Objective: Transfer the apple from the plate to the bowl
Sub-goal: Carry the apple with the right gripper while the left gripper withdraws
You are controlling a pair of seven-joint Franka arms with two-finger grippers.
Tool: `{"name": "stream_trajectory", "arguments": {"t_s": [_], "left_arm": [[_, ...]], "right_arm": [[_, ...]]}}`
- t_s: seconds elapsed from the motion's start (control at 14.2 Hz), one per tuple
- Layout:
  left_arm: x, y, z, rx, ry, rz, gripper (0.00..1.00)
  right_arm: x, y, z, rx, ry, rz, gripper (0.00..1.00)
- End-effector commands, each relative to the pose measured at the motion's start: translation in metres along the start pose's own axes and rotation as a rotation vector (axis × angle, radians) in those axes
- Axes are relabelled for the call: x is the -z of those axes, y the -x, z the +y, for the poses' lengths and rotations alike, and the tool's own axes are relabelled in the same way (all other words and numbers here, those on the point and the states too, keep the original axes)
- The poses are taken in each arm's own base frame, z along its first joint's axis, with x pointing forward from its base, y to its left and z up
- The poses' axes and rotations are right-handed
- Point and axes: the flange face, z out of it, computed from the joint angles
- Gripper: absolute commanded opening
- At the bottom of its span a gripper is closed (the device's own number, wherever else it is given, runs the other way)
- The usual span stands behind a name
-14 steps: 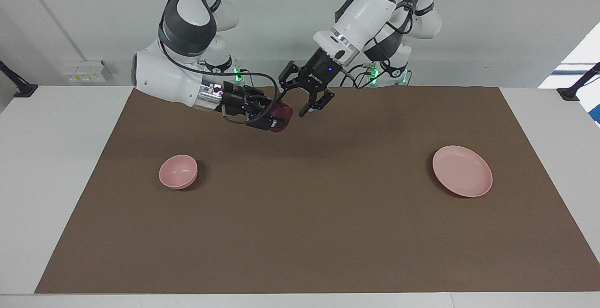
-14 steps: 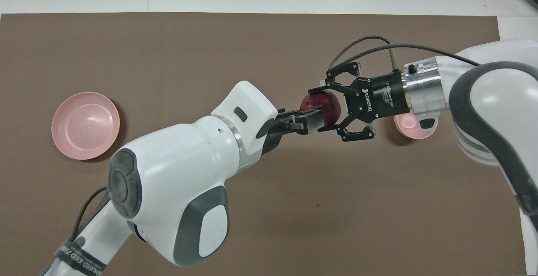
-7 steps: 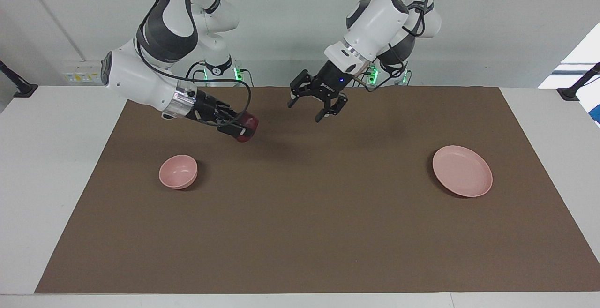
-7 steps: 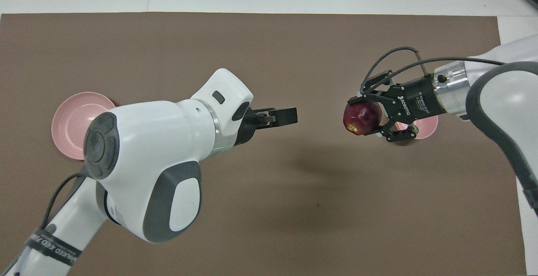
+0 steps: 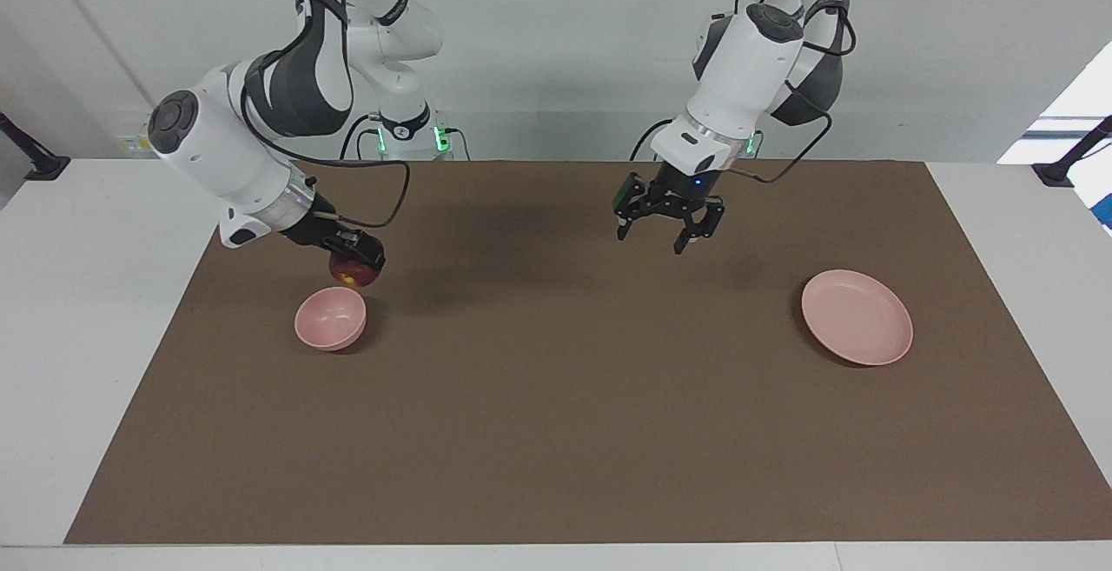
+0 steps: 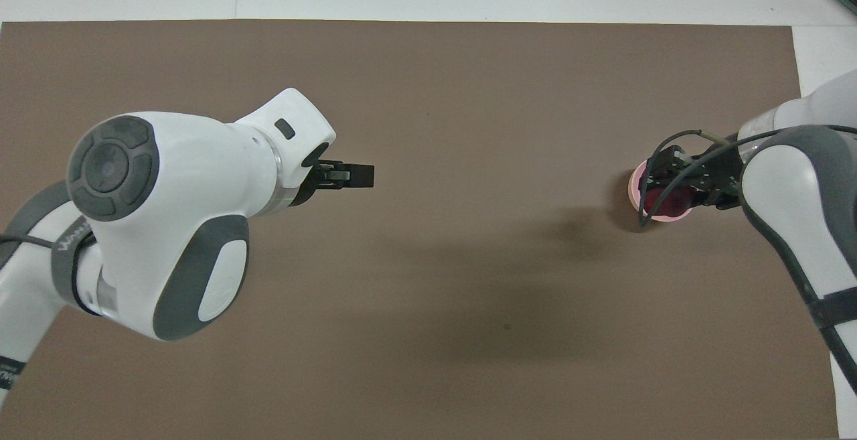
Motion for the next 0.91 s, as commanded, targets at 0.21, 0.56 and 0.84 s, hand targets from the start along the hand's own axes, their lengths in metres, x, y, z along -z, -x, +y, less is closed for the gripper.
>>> {"name": "stream_trajectory", "arguments": {"t_s": [0.21,0.56,0.84], "left_arm": [[0.074,-0.027,-0.048,-0.079,-0.132,-0.047,1.00],[0.156,-0.034,-0.118,-0.155,-0.262,-0.141,1.00],[0.236,-0.019,-0.154,-0.106,-0.230,-0.182,1.00]], "right_arm": [[-0.048,-0.015,0.034,0.218,0.175,0.106,0.00],[-0.071,-0.025,0.035,0.255,0.209,0.106,0.00],[-0.077,-0.029,0.039,0.282,0.225,0.103,0.00]]}}
